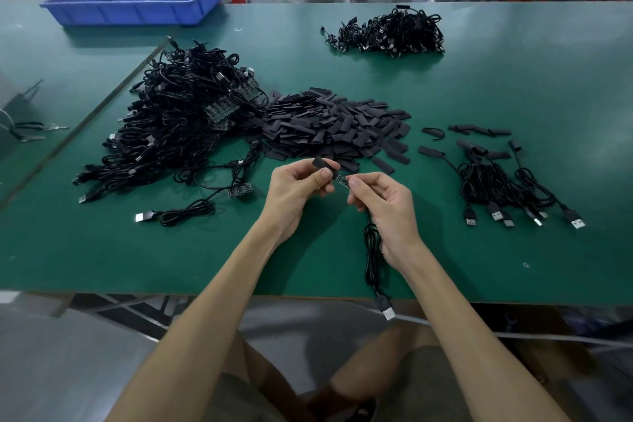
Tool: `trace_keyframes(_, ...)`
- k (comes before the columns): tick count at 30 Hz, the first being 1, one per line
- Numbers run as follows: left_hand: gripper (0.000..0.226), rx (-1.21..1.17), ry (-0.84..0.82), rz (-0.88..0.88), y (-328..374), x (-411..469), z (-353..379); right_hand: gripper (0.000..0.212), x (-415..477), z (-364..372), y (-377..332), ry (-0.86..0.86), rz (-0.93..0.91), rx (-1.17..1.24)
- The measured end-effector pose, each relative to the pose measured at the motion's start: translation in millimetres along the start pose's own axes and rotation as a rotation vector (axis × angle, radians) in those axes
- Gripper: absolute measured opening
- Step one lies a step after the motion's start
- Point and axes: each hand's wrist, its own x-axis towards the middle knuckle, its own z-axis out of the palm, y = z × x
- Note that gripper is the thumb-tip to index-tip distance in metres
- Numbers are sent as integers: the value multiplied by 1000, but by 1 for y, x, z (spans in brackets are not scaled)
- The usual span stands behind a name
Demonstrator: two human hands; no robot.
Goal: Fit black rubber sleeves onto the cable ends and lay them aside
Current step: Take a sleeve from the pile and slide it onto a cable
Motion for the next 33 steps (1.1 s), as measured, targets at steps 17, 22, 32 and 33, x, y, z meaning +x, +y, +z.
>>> trace_keyframes(17,22,51,-6,10,-2,0,-1,3,3,-2,4,-15,-7,15)
trace_keyframes(22,20,60,5,-5,-2,1,-1,2,3,-1,5,-15,-8,27)
trace_keyframes(32,24,26,0,-45,2,-1,1,4,2,-3,3,-23,23,87)
trace_keyframes(33,24,21,-1,-50,2,-1,1,4,2,-3,3,-23,21,86)
